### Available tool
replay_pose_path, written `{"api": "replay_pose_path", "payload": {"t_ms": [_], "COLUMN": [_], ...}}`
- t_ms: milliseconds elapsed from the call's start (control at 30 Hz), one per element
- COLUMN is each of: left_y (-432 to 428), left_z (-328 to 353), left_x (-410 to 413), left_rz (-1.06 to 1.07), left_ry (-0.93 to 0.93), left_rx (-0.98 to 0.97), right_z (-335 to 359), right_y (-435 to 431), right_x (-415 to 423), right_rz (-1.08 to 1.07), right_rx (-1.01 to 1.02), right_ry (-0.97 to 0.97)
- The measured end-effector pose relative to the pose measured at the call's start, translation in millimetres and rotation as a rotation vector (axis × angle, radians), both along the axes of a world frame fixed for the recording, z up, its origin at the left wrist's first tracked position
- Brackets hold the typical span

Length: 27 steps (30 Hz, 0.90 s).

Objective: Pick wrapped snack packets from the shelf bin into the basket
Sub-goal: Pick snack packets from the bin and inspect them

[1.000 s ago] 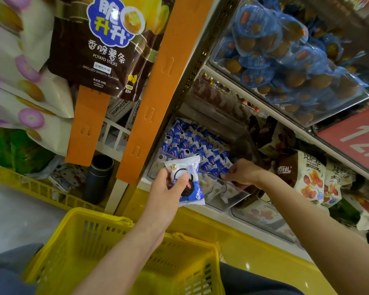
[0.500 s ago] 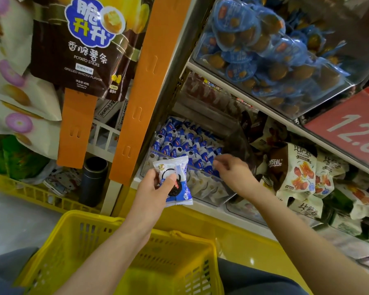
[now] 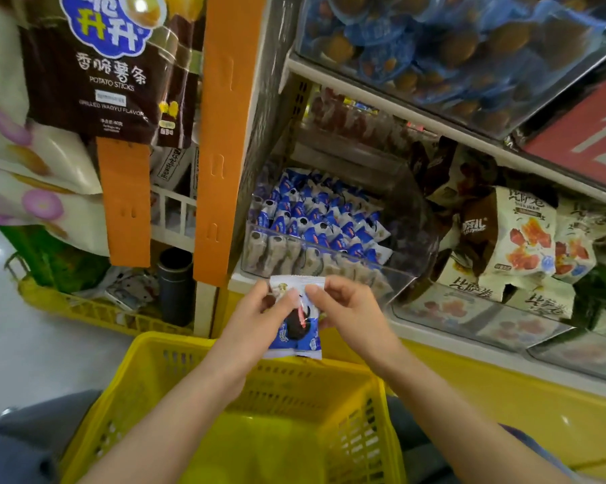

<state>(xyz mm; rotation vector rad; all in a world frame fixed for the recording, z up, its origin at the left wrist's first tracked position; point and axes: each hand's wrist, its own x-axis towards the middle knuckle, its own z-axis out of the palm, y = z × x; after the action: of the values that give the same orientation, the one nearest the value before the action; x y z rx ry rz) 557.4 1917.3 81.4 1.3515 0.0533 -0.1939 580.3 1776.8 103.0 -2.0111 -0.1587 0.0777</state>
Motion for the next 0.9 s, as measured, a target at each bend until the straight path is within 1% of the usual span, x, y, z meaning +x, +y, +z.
{"api": "replay_pose_path", "payload": {"t_ms": [100, 233, 300, 367, 400, 433, 467, 567, 633, 700, 733, 800, 867, 900], "left_y": [-2.8, -8.0, -10.0, -10.8, -10.7, -10.6, -10.5, -11.5, -11.1, -7.3, -4.4, 1.0, 2.9, 2.5], "left_z": [-3.3, -9.3, -11.0, -11.0, -10.9, -10.7, -10.6, -11.0, -12.5, -12.4, -11.7, -11.2, -10.9, -11.0], "left_x": [0.4, 2.9, 3.7, 3.9, 3.7, 3.6, 3.3, 0.2, -0.9, 0.1, 1.1, 3.4, 3.0, 1.8], "left_rz": [0.033, 0.085, 0.098, 0.089, 0.079, 0.063, 0.038, -0.037, 0.015, 0.124, 0.174, 0.239, 0.243, 0.231], "left_ry": [0.020, 0.057, 0.081, 0.110, 0.122, 0.134, 0.146, 0.155, 0.134, 0.106, 0.084, 0.024, -0.059, -0.111], "left_rx": [0.043, 0.155, 0.155, 0.123, 0.098, 0.074, 0.060, 0.080, 0.059, 0.001, -0.014, -0.005, 0.067, 0.135], "right_z": [-8.4, -18.1, -20.1, -20.3, -20.5, -20.4, -20.4, -18.6, -16.1, -16.0, -17.5, -21.4, -25.6, -27.8], "right_y": [-4.2, -4.6, -6.1, -8.8, -9.4, -9.5, -9.7, -11.5, -14.7, -16.6, -17.2, -16.5, -14.9, -14.1], "right_x": [-3.7, -11.1, -13.3, -12.4, -12.2, -12.2, -12.2, -8.2, -7.4, -11.1, -14.3, -22.0, -30.3, -32.7], "right_rz": [0.003, 0.014, 0.029, 0.046, 0.040, 0.017, -0.022, -0.203, -0.272, -0.250, -0.204, -0.048, 0.104, 0.140], "right_rx": [-0.058, -0.024, -0.145, -0.331, -0.371, -0.355, -0.281, 0.067, 0.291, 0.429, 0.444, 0.375, 0.199, 0.097], "right_ry": [-0.052, -0.101, -0.202, -0.380, -0.426, -0.417, -0.365, -0.133, 0.026, 0.167, 0.225, 0.316, 0.361, 0.334]}}
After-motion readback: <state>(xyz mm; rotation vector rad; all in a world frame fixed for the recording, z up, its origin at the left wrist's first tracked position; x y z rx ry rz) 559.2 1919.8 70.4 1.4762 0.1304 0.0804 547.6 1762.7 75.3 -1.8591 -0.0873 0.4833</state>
